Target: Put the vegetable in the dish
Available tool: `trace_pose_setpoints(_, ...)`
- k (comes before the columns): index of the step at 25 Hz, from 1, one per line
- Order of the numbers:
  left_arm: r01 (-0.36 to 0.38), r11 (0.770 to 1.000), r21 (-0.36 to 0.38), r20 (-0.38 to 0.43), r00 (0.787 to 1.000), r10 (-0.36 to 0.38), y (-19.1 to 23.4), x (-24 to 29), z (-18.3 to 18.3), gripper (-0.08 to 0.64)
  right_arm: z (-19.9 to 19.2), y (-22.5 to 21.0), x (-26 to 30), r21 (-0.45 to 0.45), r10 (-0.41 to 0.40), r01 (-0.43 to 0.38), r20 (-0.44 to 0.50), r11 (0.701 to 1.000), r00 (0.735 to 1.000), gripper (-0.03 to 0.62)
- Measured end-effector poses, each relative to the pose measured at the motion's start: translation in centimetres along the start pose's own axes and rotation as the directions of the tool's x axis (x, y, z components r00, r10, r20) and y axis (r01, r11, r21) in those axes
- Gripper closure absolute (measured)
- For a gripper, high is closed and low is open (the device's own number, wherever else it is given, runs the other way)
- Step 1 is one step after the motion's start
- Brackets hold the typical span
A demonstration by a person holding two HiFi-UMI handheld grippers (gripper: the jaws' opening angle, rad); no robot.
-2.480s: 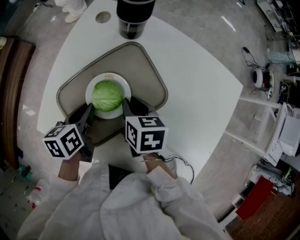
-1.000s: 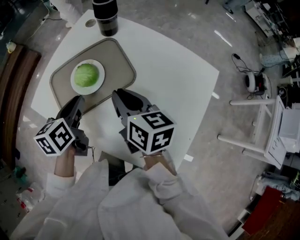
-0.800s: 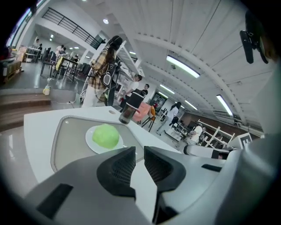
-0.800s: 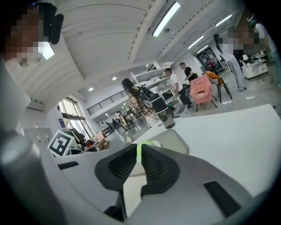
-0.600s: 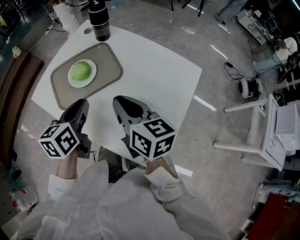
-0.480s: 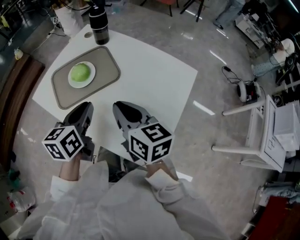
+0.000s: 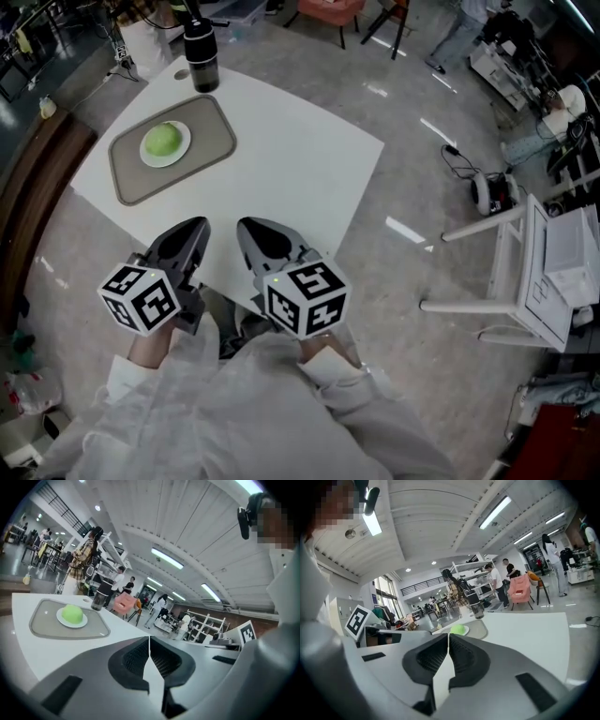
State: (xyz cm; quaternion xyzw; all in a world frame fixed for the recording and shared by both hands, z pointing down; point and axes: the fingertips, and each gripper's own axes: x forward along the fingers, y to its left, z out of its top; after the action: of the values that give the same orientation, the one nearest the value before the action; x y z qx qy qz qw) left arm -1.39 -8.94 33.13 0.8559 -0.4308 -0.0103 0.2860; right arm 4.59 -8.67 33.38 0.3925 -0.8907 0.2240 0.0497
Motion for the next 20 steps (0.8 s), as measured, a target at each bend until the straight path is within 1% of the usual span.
trace_pose_setpoints(3,0.035,0.999,-0.004,-0.009,0.999,-0.035,-1.0,0.0,-0.6,0.546,-0.8,-0.2,-0.7,0.012,-0.019,0.019,-0.006,1.000,1.000,0.575)
trace_pose_setpoints(7,0.057,0.998,0.014,-0.045,0.997,-0.056,-1.8,-0.1,-1.5,0.546,-1.2,-0.5,-1.2,0.037,-0.041,0.041,-0.005,0.998,0.999,0.577)
trace_pose_setpoints(13,0.074,0.997,0.033,-0.087,0.994,-0.071,-2.3,0.1,-2.4,0.546,-0.9,-0.5,-1.1,0.036,-0.038,0.038,0.001,0.999,0.999,0.577)
trace_pose_setpoints(17,0.077,0.996,0.038,-0.139,0.988,-0.071,-2.4,0.0,-3.1,0.548,-1.0,0.5,-1.0,0.027,-0.038,0.038,-0.008,0.999,0.999,0.577)
trace_pose_setpoints(20,0.104,0.992,0.067,-0.184,0.979,-0.090,-3.1,-0.2,-4.0,0.551,-1.3,1.0,-1.1,0.021,-0.048,0.048,-0.020,0.999,0.999,0.578)
